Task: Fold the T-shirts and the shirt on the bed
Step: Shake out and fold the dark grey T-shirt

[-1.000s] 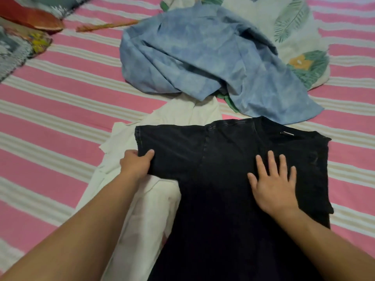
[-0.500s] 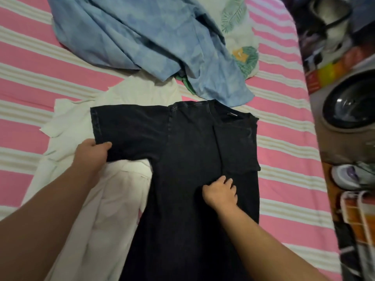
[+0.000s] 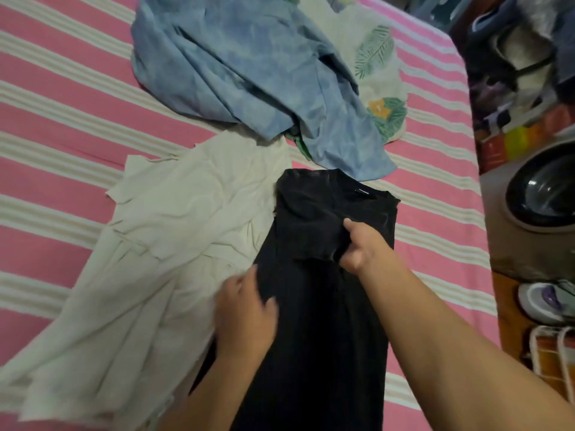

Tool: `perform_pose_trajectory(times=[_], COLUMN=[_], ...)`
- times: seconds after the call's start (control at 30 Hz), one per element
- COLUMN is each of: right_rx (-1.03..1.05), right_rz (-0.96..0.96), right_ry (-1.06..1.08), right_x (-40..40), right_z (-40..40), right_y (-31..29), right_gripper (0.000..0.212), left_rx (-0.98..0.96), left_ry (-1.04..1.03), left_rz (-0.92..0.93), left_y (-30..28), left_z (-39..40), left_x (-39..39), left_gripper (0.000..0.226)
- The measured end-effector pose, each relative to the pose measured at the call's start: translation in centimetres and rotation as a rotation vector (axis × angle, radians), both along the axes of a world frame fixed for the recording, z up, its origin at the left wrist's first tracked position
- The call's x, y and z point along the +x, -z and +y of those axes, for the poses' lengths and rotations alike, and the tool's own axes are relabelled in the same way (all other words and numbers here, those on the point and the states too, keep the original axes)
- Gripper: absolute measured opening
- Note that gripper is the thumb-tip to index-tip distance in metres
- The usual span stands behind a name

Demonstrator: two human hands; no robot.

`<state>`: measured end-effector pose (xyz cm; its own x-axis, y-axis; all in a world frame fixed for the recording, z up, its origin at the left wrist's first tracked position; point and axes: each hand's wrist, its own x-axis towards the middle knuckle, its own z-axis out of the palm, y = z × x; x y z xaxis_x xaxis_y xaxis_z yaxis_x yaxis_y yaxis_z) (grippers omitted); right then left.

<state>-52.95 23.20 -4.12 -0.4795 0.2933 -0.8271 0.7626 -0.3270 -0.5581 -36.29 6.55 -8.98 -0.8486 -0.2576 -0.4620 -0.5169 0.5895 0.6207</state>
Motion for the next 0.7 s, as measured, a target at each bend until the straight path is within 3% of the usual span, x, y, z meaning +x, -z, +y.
perform_pose_trajectory(times=[0.1,0.23,0.4,0.53,0.6,0.7], right_rx=[-0.114,-0.110,-0.231,-0.149,-0.101,0.011], right_rz=[0.019,0.084,0.282,0.380,0.373,0.312], right_ry=[0.009,-0.095,-0.167,-0.159,-0.166,-0.131], right_x=[0.9,-0.9,-4.2,-4.2,-4.3,-4.4], right_z=[1.8,1.6,2.6,10.0,15.5,23.8], right_y=[1.4,1.5,-2.5,-5.7,-4.8,-1.1], right_gripper=[0.033,0.033,0.025,0.027,0.030,0.039], left_rx=[-0.239,-0.309,-0.334,-0.445,-0.408,-0.287], left_ry=[-0.055,-0.038,-0.085,-0.064,-0.019,0.040], left_rz=[-0.206,-0.308,-0.181,0.042,0.150,0.146], left_y=[4.9,7.8,5.2,-1.1,-4.0,-3.9], left_z=[-3.7,-5.1,-3.1,1.8,6.3,13.7], left_x=[11.5,19.6,23.3,26.3,27.4,28.9], left_gripper=[0.082,0.051,0.019,0.019,0.010,0.021])
